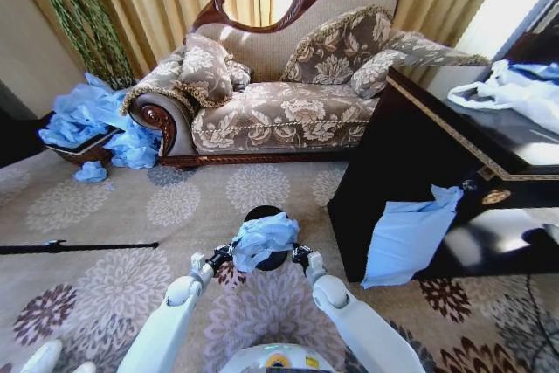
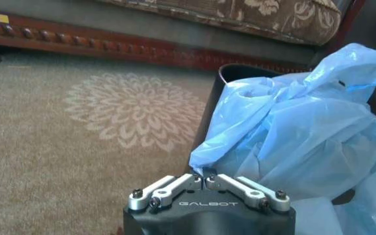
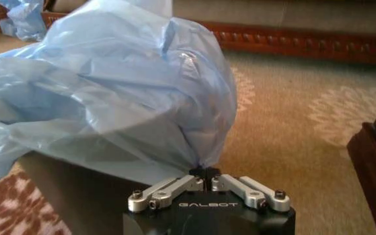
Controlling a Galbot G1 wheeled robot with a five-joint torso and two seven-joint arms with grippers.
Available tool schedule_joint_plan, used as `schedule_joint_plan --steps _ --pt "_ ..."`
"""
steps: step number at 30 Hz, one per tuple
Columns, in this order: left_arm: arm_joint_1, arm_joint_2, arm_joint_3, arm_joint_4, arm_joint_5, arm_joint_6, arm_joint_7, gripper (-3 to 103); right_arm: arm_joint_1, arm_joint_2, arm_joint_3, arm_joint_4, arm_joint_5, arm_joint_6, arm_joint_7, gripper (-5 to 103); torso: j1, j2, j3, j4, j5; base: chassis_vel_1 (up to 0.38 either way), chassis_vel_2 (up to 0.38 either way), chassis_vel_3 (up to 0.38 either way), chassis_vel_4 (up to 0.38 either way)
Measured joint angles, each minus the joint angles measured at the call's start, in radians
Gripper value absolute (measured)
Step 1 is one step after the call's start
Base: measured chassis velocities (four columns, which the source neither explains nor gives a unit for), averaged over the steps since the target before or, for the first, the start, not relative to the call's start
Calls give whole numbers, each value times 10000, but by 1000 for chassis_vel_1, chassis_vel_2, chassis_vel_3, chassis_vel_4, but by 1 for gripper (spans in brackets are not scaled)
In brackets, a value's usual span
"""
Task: Place a garbage bag over the trash bin.
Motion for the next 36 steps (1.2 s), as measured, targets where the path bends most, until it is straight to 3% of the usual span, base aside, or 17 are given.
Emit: schedule_joint_plan --steps 13,31,35,36 --pt "-469 -152 20 781 325 -492 -384 0 780 800 300 -1461 -459 1536 -581 0 0 0 0 -1 -2 0 0 0 0" --pt "-760 -338 127 955 234 -639 -1636 -3 1297 661 274 -1869 -451 1328 -859 0 1 -1 0 2 0 0 0 0 0" --pt "-629 -325 144 692 156 -671 -1696 11 1077 394 160 -1399 -351 970 -624 -3 1 -1 0 1 0 0 0 0 0" --pt "-547 -305 144 560 169 -716 -1672 17 918 265 126 -1165 -261 872 -501 2 1 -1 0 2 0 0 0 0 0"
